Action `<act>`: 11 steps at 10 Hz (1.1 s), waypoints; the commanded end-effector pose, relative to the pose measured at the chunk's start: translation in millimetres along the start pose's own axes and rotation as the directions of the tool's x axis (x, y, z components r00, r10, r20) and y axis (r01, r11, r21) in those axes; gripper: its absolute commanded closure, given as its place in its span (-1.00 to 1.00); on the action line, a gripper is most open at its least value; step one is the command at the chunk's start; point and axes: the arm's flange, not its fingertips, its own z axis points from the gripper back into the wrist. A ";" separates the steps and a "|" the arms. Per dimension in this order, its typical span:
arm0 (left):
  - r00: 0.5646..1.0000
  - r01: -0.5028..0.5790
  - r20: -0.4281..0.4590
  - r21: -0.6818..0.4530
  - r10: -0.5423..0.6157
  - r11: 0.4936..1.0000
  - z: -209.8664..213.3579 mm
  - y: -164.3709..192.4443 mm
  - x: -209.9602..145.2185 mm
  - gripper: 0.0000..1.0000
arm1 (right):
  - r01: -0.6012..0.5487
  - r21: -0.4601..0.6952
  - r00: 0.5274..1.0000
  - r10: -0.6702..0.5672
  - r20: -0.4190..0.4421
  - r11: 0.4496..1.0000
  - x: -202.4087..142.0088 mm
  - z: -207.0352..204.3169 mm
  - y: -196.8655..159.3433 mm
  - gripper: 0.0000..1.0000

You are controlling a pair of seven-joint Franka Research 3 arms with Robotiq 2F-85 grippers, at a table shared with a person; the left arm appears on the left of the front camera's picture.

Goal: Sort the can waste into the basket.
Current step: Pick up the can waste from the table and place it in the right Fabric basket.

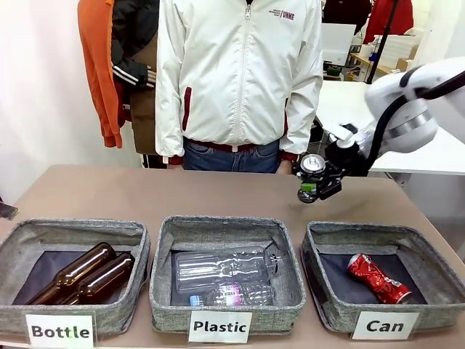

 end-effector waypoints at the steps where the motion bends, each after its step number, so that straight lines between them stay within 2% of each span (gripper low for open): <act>1: 1.000 0.007 0.000 -0.008 -0.007 1.000 -0.2 -3.3 -0.2 -1.00 | 0.118 -0.111 0.933 -0.148 -0.328 0.987 55.8 -20.2 76.1 1.00; 3: 1.000 0.007 0.000 -0.008 -0.007 1.000 -0.2 -3.3 -0.2 -1.00 | 0.133 -0.308 0.766 -0.295 -0.571 0.942 80.4 -43.2 143.9 1.00; 4: 1.000 0.007 0.000 -0.008 -0.007 1.000 -0.2 -3.3 -0.2 -1.00 | 0.136 -0.378 0.690 -0.361 -0.627 0.916 77.7 -47.0 162.0 1.00; 6: 1.000 0.007 0.000 -0.008 -0.007 1.000 -0.2 -3.3 -0.2 -1.00 | 0.105 -0.373 0.494 -0.374 -0.785 0.922 74.1 -61.1 202.7 1.00; 7: 1.000 0.007 0.000 -0.008 -0.007 1.000 -0.2 -3.3 -0.2 -1.00 | 0.129 -0.376 0.427 -0.394 -0.814 0.918 75.8 -59.3 213.7 1.00; 9: 1.000 0.007 0.000 -0.008 -0.007 1.000 -0.2 -3.3 -0.2 -1.00 | 0.152 -0.429 0.339 -0.455 -0.824 0.890 77.1 -52.8 218.3 1.00; 11: 1.000 0.007 0.000 -0.008 -0.007 1.000 -0.2 -3.3 -0.2 -1.00 | 0.160 -0.410 0.330 -0.440 -0.835 0.898 73.4 -45.8 208.9 1.00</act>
